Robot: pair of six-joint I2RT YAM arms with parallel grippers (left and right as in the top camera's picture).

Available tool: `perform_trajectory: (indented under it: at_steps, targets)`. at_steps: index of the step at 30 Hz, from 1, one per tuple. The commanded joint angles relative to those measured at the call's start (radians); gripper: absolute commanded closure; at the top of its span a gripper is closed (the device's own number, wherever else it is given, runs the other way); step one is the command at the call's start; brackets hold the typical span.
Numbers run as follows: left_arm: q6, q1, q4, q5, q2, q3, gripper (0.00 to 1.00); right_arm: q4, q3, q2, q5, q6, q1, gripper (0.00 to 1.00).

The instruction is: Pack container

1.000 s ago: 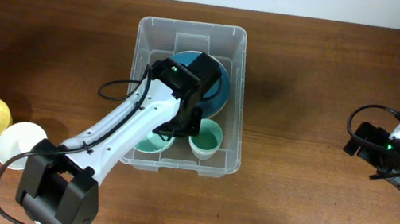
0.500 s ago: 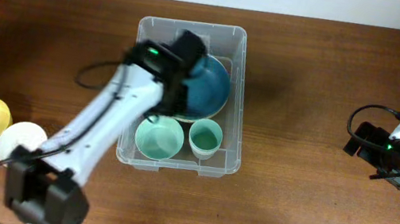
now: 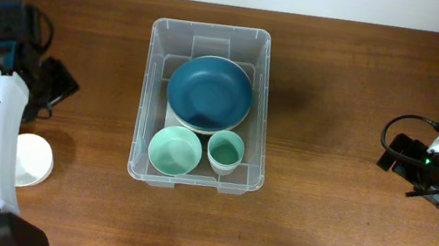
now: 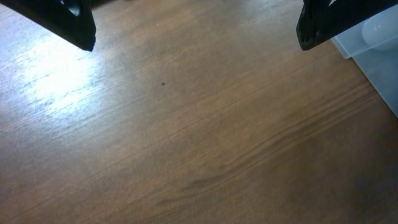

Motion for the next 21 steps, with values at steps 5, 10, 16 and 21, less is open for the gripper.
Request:
perform_trajectory:
  at_steps: [5,10,16,21]
  targets:
    - [0.008,0.120,0.193,0.026,0.011,-0.339,0.28,0.002,0.013,-0.013,-0.006,-0.010,-0.003,0.01]
    - [0.022,0.122,0.282,0.013,0.034,-0.430,0.28,0.002,0.013,-0.013,-0.006,-0.010,-0.003,0.01]
    - [0.021,0.122,0.314,-0.042,0.107,-0.445,0.28,0.002,0.013,-0.013,-0.006,-0.010,-0.003,0.01]
    - [0.021,0.122,0.347,-0.049,0.177,-0.445,0.28,0.002,0.013,-0.013,-0.006,-0.010,-0.003,0.01]
